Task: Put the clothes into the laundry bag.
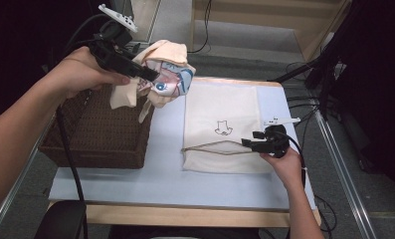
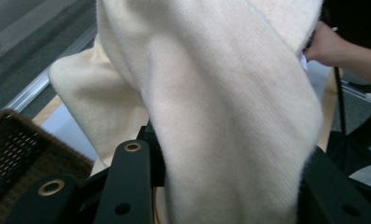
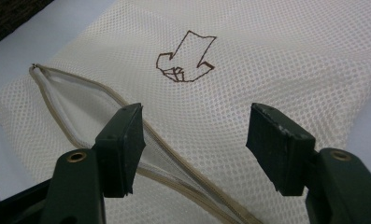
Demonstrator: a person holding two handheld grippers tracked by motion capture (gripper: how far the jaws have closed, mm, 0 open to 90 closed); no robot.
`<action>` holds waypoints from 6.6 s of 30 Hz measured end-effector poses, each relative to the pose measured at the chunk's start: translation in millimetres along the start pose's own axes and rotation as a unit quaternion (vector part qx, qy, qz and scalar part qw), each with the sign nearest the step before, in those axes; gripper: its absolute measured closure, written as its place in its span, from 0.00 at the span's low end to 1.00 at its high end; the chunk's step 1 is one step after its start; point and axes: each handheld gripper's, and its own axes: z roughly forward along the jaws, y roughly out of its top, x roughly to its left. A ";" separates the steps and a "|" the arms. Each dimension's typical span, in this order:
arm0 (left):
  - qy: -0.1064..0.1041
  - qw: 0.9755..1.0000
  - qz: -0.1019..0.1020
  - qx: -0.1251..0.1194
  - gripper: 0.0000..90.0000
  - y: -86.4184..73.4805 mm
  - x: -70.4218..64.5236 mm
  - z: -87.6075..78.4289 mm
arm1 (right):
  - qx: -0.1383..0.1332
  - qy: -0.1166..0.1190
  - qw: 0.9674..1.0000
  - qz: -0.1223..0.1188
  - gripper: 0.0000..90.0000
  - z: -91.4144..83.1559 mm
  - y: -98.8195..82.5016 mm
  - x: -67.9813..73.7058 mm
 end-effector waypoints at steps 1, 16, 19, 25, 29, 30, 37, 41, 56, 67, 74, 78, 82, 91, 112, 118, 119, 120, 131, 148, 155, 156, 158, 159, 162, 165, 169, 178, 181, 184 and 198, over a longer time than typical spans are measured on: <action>0.000 1.000 0.003 0.001 0.67 2.1 -4.1 1.7 | 0.000 0.000 1.000 0.000 0.42 0.0 0.1 0.1; -0.057 0.998 0.034 -0.005 0.67 15.6 -57.4 21.0 | -0.003 0.002 1.000 -0.001 0.43 -2.2 0.5 0.4; -0.067 0.997 0.042 -0.007 0.67 15.2 -67.5 27.0 | -0.004 0.000 1.000 -0.001 0.43 -2.5 0.6 0.7; -0.090 0.995 0.042 -0.001 0.67 8.6 -82.7 44.4 | -0.006 0.001 1.000 -0.003 0.43 -3.0 0.5 0.5; -0.105 0.994 0.042 -0.006 0.67 2.7 -90.5 54.0 | -0.006 0.001 1.000 -0.004 0.43 -3.5 0.5 0.6; -0.106 0.993 0.044 -0.006 0.67 1.2 -92.6 56.9 | -0.006 0.001 1.000 -0.004 0.44 -3.4 0.5 0.7; -0.125 0.991 0.043 0.009 0.68 -10.8 -102.0 79.2 | -0.005 0.000 1.000 -0.005 0.44 -3.2 0.4 1.4; -0.137 0.990 0.041 0.014 0.68 -18.1 -105.8 89.8 | -0.005 0.000 1.000 -0.006 0.44 -3.6 0.2 1.0; -0.163 0.985 0.019 0.048 0.68 -56.7 -115.4 143.3 | -0.010 0.000 1.000 -0.013 0.45 -4.1 0.0 1.6; -0.157 0.986 -0.020 0.044 0.67 -87.0 -112.7 184.5 | -0.006 0.004 1.000 -0.017 0.46 -3.1 -0.3 4.2; -0.144 0.988 -0.037 0.050 0.66 -106.2 -110.2 210.4 | -0.002 0.008 1.000 -0.023 0.46 1.1 -1.7 7.8; -0.139 0.988 -0.049 0.043 0.66 -114.0 -108.5 220.1 | 0.003 0.007 0.999 -0.032 0.47 4.1 -2.4 10.6; -0.125 0.990 -0.052 0.045 0.64 -121.1 -109.0 230.8 | 0.007 0.011 0.999 -0.045 0.48 8.3 -2.7 14.6; -0.103 0.992 -0.063 0.040 0.62 -133.1 -112.4 247.3 | 0.012 0.021 0.997 -0.067 0.51 13.5 -2.2 21.7; -0.098 0.993 -0.061 0.006 0.35 -140.3 -114.2 232.6 | 0.087 -0.001 0.991 -0.099 0.89 54.0 -2.3 37.3; -0.096 0.994 -0.061 -0.001 0.35 -141.4 -114.8 231.6 | 0.088 -0.003 0.992 -0.086 0.99 54.8 6.8 38.2; -0.096 0.994 -0.061 -0.001 0.35 -141.4 -114.8 231.6 | 0.088 -0.003 0.992 -0.086 0.99 54.8 6.8 38.2; -0.095 0.994 -0.060 -0.001 0.35 -141.1 -115.6 231.2 | 0.081 -0.005 0.994 -0.079 0.99 50.7 10.4 39.0; -0.096 0.993 -0.063 -0.021 0.43 -140.0 -118.4 227.9 | 0.013 -0.017 0.997 -0.077 0.99 21.6 30.6 51.2; -0.101 0.992 -0.069 -0.028 0.72 -137.8 -117.7 235.0 | -0.026 -0.026 0.996 -0.082 0.99 0.5 44.4 62.3; -0.101 0.992 -0.067 -0.024 0.81 -135.0 -118.0 240.9 | -0.048 -0.021 0.996 -0.075 0.99 -11.4 51.1 66.2; -0.101 0.992 -0.068 -0.023 0.81 -134.3 -118.2 241.4 | -0.048 -0.021 0.996 -0.075 0.99 -11.4 51.1 66.2; -0.118 0.988 -0.094 -0.027 0.82 -130.0 -114.9 241.7 | -0.044 -0.023 0.995 -0.083 0.99 -12.6 53.2 69.1; -0.118 0.988 -0.094 -0.027 0.83 -130.0 -114.9 241.7 | -0.044 -0.023 0.995 -0.083 0.99 -12.6 53.2 69.1; -0.110 0.988 -0.104 -0.028 0.83 -118.2 -111.6 238.2 | -0.032 -0.019 0.996 -0.084 0.99 -11.0 52.9 71.6; -0.104 0.988 -0.105 -0.033 0.83 -111.3 -111.2 236.6 | -0.033 -0.016 0.995 -0.087 0.99 -11.6 53.1 72.7; -0.090 0.988 -0.115 -0.042 0.83 -96.2 -109.6 236.8 | -0.036 -0.013 0.995 -0.092 0.99 -14.2 53.8 75.8; -0.058 0.988 -0.137 -0.047 0.83 -77.8 -97.0 254.7 | -0.039 -0.006 0.995 -0.095 0.99 -18.6 53.2 81.3; -0.040 0.990 -0.129 -0.043 0.83 -75.0 -93.3 261.1 | -0.039 -0.004 0.995 -0.095 0.99 -18.7 52.4 81.2; -0.036 0.990 -0.135 -0.037 0.83 -75.0 -88.3 268.8 | -0.037 -0.003 0.995 -0.093 0.99 -18.4 51.6 80.7; -0.044 0.990 -0.130 -0.023 0.67 -74.3 -81.0 276.1 | -0.023 0.002 0.996 -0.084 0.99 -11.8 45.6 75.8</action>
